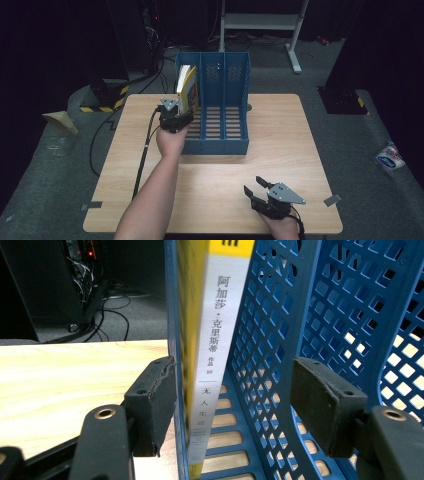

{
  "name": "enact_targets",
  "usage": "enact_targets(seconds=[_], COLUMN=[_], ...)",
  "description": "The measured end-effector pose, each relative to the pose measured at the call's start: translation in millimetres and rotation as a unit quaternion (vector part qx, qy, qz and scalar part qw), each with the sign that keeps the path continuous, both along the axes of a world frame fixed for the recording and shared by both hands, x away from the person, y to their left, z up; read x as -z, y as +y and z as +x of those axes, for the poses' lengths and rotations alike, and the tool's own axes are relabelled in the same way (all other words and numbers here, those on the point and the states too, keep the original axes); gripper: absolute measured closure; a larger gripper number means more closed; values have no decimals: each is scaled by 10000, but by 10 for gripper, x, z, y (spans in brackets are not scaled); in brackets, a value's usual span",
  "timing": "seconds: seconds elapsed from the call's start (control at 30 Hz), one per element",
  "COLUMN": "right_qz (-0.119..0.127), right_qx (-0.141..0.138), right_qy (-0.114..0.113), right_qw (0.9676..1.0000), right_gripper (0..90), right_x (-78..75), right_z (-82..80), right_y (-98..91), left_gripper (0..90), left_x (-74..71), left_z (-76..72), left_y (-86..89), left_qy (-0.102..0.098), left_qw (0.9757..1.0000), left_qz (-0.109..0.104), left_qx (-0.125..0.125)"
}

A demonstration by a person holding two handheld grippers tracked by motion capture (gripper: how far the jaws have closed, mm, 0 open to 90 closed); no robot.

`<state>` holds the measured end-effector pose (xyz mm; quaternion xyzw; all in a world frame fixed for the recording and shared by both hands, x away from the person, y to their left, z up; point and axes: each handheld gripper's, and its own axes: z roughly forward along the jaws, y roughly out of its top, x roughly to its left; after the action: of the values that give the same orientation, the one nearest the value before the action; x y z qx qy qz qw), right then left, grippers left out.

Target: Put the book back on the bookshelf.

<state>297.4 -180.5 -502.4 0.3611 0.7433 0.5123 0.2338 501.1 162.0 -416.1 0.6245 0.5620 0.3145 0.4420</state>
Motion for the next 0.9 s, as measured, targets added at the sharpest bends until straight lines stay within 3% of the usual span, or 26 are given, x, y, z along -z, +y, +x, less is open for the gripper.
enact_targets(seconds=[0.1, 0.53, 0.63, 0.77, 0.9], right_qz=[-20, -135, -163, -220, -269], right_qx=[2, 46, 34, 29, 45], right_qy=[9, 90, 103, 175, 282], right_qw=[10000, 9999, 9998, 9996, 9992], right_gripper=[416, 410, 409, 405, 378], right_x=[4, 41, 54, 82, 104], right_z=[3, 34, 43, 62, 91], right_y=[0, -33, -28, -15, -5], left_gripper=[334, 236, 219, 197, 155], left_x=[-12, -1, 38, 126, 253], left_z=[-20, -283, -389, -543, -722], left_y=[13, 162, 190, 292, 386], left_qy=[13, 223, 236, 261, 314], left_qw=[10000, 9987, 9980, 9969, 9940], left_qz=[62, -81, 20, -121, -165], left_qx=[74, 459, 588, 726, 1036])
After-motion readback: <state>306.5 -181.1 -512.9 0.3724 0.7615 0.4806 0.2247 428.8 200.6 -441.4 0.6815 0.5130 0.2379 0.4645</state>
